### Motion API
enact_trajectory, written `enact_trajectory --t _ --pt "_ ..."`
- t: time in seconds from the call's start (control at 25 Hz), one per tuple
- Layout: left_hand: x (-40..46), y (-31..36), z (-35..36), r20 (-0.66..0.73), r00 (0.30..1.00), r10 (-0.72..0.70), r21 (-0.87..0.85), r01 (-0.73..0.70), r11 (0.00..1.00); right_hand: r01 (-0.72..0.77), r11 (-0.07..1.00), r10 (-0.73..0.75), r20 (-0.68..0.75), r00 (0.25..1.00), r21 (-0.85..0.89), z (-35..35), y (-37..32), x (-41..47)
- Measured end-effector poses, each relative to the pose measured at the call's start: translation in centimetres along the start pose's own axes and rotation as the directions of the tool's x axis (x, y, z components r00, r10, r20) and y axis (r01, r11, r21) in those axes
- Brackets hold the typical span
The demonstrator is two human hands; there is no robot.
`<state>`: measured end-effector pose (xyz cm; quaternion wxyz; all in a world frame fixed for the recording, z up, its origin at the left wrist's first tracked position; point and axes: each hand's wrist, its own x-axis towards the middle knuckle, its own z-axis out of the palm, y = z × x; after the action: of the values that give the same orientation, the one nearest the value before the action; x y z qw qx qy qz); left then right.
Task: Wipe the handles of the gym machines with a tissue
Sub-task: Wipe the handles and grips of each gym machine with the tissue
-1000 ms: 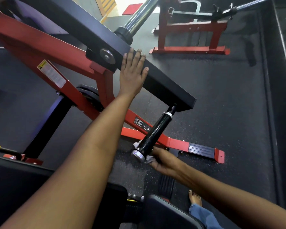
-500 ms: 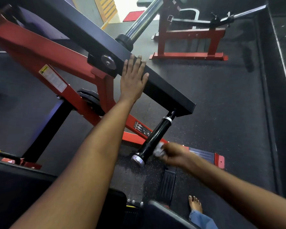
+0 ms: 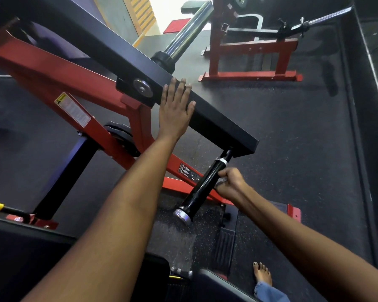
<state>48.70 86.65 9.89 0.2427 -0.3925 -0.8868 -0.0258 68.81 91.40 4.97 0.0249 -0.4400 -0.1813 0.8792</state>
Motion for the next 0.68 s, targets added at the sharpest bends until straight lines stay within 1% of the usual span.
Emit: enact_trajectory --t 0.04,0.08,0.12,0.16,0.2,0.24,0.28,0.32,0.36,0.4,0.44,0.48,0.52,0.56,0.6,0.64,0.68 --pt "0.0 -0.1 0.0 0.000 1.000 -0.001 0.000 0.001 1.000 -0.027 0.999 0.025 0.085 0.996 0.029 -1.1 0.9 -0.3" --pt "0.1 -0.1 -0.1 -0.003 1.000 -0.002 -0.002 0.002 1.000 -0.066 0.998 0.061 0.169 0.984 0.023 -2.2 1.7 -0.7" --pt "0.2 -0.1 -0.1 -0.006 1.000 -0.004 -0.005 0.004 1.000 -0.083 0.995 0.091 0.193 0.977 -0.050 -3.1 2.0 -0.9" --pt "0.3 -0.1 -0.1 -0.002 1.000 -0.005 -0.009 0.005 1.000 -0.036 0.984 0.065 0.166 0.984 -0.176 -3.8 1.9 -1.1" --pt "0.3 0.0 -0.1 0.003 1.000 -0.003 -0.013 0.003 1.000 0.090 0.939 -0.055 0.113 0.992 -0.332 -4.3 1.6 -1.0" --pt "0.3 0.0 0.0 0.004 1.000 -0.003 -0.014 0.003 1.000 0.258 0.828 -0.263 0.062 0.963 -0.498 -4.7 1.2 -1.2" --pt "0.1 0.1 0.0 0.000 1.000 -0.005 -0.013 0.005 1.000 0.422 0.653 -0.484 0.082 0.871 -0.628 -4.8 0.9 -1.7" --pt "0.0 0.1 0.0 0.000 1.000 -0.008 -0.013 0.008 1.000 0.576 0.452 -0.613 0.231 0.755 -0.681 -4.8 1.2 -2.7" --pt "-0.2 0.0 0.1 0.004 1.000 -0.011 -0.014 0.011 1.000 0.721 0.248 -0.616 0.469 0.633 -0.647 -4.7 2.2 -3.8" --pt "-0.4 0.0 0.1 0.010 1.000 -0.013 -0.011 0.013 1.000 0.826 0.015 -0.472 0.724 0.502 -0.563 -4.9 3.6 -4.6" --pt "-0.5 0.0 0.1 0.014 1.000 -0.013 -0.005 0.013 1.000 0.876 -0.268 -0.236 0.909 0.343 -0.400 -5.5 5.2 -4.4" --pt "-0.5 0.1 0.0 0.020 1.000 -0.013 0.000 0.013 1.000 0.835 -0.517 0.021 0.973 0.230 -0.186 -6.5 5.9 -3.3" --pt "-0.3 0.1 -0.1 0.026 1.000 -0.012 0.004 0.012 1.000 0.762 -0.645 0.137 0.974 0.181 -0.051 -7.2 5.2 -1.6" --pt "-0.2 0.2 -0.2 0.030 0.999 -0.012 0.009 0.012 1.000 0.713 -0.694 0.086 0.971 0.223 -0.103 -7.2 3.8 0.0" --pt "0.0 0.3 -0.3 0.031 0.999 -0.014 0.012 0.014 1.000 0.684 -0.679 -0.062 0.950 0.306 -0.265 -7.0 2.1 1.4" --pt "0.1 0.3 -0.4 0.033 0.999 -0.015 0.011 0.015 1.000 0.657 -0.623 -0.224 0.902 0.368 -0.423 -6.5 0.9 1.8" --pt "0.1 0.3 -0.4 0.037 0.999 -0.015 0.007 0.015 1.000 0.637 -0.584 -0.292 0.863 0.413 -0.503 -6.1 0.7 1.3"
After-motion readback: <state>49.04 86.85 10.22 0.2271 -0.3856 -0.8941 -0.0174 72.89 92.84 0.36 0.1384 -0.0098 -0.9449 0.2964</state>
